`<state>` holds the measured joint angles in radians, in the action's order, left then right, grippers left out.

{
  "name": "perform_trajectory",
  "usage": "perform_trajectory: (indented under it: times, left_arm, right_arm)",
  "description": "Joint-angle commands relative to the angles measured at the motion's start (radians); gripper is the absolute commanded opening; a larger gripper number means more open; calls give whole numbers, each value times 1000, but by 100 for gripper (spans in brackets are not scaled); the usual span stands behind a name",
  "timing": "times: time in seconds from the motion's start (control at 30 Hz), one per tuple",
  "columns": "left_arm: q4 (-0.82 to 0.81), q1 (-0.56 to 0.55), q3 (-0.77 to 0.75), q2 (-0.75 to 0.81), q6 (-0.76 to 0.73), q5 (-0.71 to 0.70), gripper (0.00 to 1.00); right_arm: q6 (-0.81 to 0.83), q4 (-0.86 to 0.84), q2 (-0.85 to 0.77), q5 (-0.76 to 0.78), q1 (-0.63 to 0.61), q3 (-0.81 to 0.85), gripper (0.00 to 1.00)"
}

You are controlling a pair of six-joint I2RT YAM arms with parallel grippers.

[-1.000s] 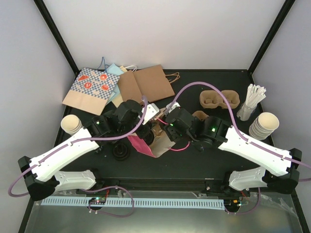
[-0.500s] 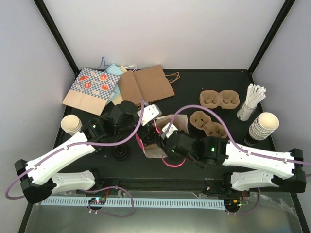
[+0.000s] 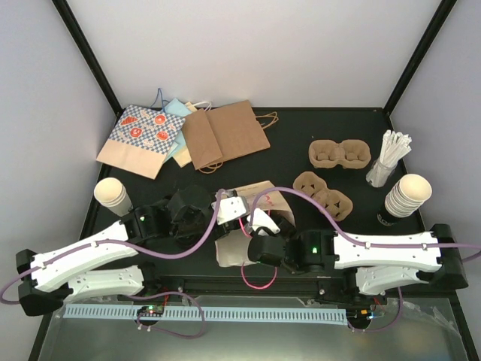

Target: Pack the takeout coffee

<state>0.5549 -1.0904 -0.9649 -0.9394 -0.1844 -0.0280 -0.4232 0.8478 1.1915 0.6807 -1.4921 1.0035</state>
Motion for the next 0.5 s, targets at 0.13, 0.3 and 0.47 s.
perform_trajectory:
  times: [0.13, 0.3, 0.47]
  left_arm:
    - [-8, -72, -8, 4, -28, -113, 2]
    - [-9, -88, -7, 9, -25, -128, 2]
    - [-20, -99, 5, 20, 1, -125, 2]
  right_arm:
    - [-55, -7, -68, 78, -19, -15, 56]
    - [-87, 15, -112, 121, -18, -31, 56]
    - [-179, 126, -32, 190, -20, -5, 55]
